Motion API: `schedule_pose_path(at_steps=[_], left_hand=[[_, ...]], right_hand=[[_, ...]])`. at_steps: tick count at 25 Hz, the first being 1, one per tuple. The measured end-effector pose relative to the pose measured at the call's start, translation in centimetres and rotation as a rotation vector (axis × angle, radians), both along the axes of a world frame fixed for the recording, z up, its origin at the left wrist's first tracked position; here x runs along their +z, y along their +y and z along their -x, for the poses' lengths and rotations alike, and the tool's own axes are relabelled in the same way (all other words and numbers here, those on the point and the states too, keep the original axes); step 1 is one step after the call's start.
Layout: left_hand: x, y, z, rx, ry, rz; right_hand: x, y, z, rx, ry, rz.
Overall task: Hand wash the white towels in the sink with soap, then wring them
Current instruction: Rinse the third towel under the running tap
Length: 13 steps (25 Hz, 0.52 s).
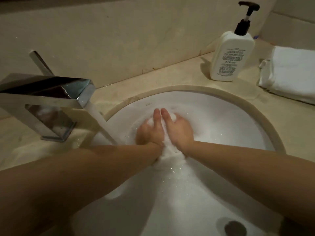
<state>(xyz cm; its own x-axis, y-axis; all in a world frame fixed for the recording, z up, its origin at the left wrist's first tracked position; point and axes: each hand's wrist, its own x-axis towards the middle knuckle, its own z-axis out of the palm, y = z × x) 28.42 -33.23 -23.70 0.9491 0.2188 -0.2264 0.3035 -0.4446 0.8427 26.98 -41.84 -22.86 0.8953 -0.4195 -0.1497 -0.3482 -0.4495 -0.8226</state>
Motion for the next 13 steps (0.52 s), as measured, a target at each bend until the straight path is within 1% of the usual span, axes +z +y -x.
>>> schedule_pose_path(at_steps=[4, 8, 10, 13], left_hand=[[-0.1, -0.4, -0.6, 0.02, 0.041, -0.036], [-0.1, -0.4, -1.0, 0.049, 0.1, -0.037], [0.2, -0.4, -0.6, 0.02, 0.084, -0.047], [1.5, -0.1, 0.0, -0.042, 0.043, -0.064]], right_hand=[[0.0, -0.3, -0.8, -0.084, 0.017, 0.037], [-0.1, -0.5, -1.3, -0.08, 0.01, 0.105], [0.1, -0.5, -1.1, -0.023, 0.032, 0.17], [1.4, -0.8, -0.7, 0.13, 0.131, 0.118]])
